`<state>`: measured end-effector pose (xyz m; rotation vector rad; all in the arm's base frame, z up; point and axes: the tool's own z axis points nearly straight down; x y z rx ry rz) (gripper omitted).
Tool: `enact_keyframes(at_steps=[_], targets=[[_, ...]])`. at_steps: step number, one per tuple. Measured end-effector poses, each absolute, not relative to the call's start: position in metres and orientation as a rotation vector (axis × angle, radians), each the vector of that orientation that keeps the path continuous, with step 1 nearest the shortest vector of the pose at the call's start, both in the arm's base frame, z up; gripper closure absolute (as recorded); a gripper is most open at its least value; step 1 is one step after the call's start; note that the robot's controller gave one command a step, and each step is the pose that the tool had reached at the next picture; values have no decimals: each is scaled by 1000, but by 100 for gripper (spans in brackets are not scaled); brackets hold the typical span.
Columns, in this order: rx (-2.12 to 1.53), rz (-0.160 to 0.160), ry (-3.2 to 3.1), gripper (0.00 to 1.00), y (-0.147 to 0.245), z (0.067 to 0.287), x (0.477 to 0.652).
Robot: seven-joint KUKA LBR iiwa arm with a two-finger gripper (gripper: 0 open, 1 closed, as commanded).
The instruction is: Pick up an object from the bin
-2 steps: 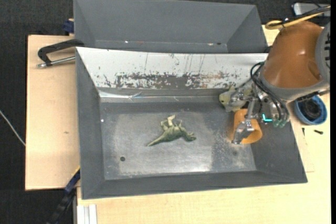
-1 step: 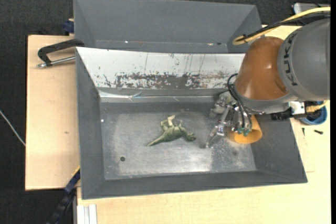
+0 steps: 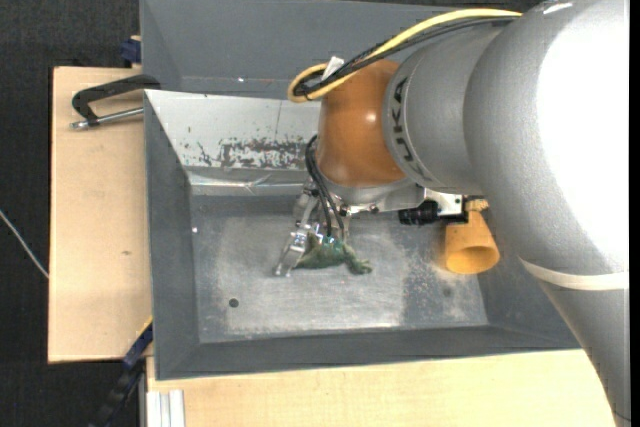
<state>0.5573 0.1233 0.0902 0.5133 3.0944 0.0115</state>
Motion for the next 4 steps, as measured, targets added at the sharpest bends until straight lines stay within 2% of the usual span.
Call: enact_keyframes(at_steps=[1, 2, 3, 4], targets=[[606, 5, 3077, 0, 50, 72, 524], [596, 5, 3074, 100, 53, 74, 526], [492, 8, 3090, 100, 71, 197, 524], [-50, 5, 3131, 100, 120, 290, 512]])
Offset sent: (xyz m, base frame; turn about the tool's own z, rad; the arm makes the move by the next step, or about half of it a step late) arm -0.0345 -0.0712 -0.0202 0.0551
